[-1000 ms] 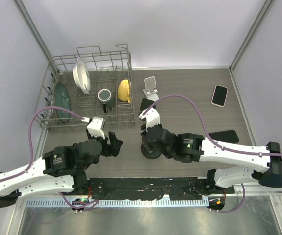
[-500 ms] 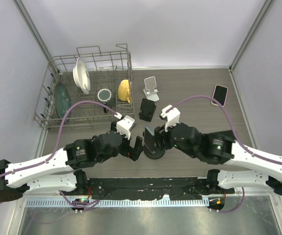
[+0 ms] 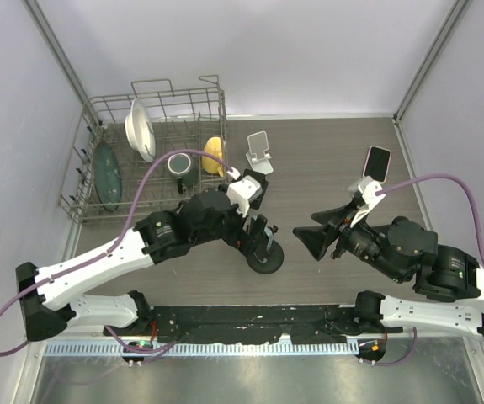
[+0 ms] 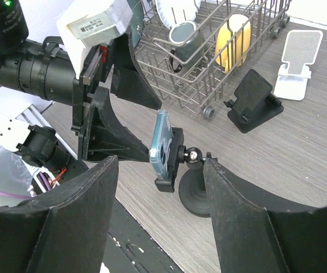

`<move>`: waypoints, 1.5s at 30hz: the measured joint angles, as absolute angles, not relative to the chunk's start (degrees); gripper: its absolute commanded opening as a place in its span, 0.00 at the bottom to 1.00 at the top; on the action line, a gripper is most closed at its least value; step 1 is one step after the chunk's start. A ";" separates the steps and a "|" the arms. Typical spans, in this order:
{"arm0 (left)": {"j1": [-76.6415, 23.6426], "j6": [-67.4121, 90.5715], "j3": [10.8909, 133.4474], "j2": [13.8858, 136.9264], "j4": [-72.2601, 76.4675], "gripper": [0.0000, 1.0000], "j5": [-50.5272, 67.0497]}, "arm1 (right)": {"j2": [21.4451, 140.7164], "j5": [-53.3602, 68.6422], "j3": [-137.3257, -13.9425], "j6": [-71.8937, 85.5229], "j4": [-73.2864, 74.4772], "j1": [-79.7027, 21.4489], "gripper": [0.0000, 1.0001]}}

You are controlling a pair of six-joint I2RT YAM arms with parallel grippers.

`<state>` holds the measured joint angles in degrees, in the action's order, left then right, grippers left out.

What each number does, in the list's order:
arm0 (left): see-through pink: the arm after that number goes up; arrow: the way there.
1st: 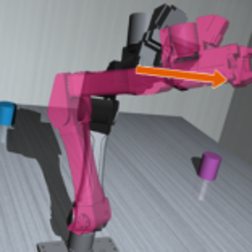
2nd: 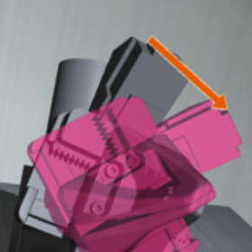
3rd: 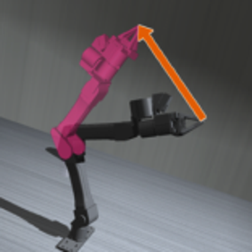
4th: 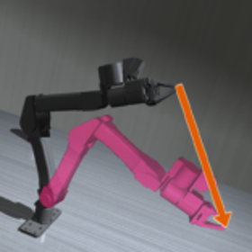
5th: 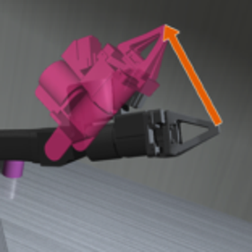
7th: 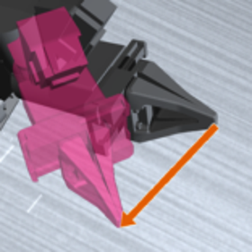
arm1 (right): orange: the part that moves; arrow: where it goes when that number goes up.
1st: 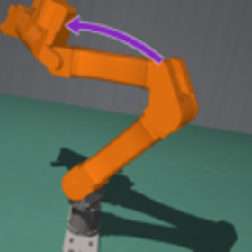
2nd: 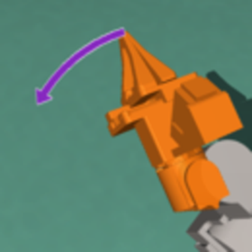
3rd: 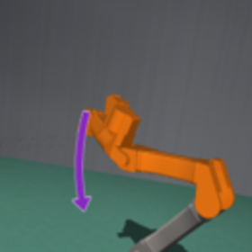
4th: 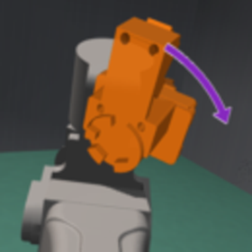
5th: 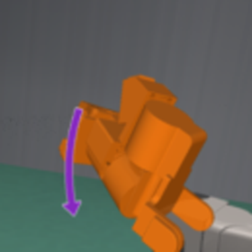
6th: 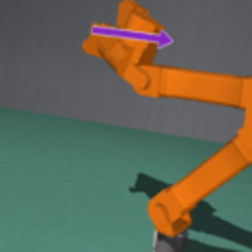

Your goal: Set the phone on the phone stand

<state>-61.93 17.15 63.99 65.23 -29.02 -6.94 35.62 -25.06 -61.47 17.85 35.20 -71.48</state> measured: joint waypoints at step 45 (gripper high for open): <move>-67.24 17.56 75.11 75.29 -36.32 0.82 -10.98 | 34.24 -25.39 -59.55 15.33 35.62 -71.48 0.67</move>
